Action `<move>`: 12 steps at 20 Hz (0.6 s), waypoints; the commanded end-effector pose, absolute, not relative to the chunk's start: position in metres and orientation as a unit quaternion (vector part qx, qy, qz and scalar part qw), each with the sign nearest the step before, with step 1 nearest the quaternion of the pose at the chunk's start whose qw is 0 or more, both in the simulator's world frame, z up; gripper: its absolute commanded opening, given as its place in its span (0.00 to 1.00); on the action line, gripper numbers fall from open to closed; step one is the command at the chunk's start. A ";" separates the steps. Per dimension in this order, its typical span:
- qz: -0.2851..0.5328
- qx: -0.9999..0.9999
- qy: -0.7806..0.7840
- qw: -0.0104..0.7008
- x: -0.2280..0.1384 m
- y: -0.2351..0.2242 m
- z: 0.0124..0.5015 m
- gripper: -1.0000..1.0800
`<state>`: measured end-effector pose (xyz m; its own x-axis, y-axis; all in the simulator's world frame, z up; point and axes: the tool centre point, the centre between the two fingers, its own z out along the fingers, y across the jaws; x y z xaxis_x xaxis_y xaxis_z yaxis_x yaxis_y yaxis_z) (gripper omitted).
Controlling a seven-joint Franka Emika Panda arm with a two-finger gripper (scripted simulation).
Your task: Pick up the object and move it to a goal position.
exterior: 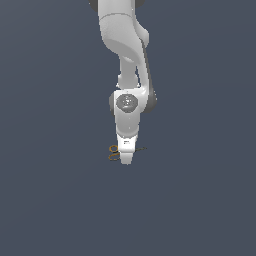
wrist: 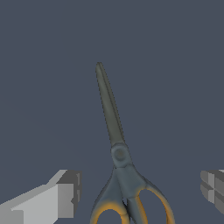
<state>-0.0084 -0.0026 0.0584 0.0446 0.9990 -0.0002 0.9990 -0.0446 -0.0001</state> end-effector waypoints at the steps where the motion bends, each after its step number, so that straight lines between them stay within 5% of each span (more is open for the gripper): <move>1: 0.000 0.720 0.694 0.000 -0.008 -0.003 0.058 0.96; 12: 0.000 0.720 0.694 0.000 -0.010 -0.002 0.026 0.96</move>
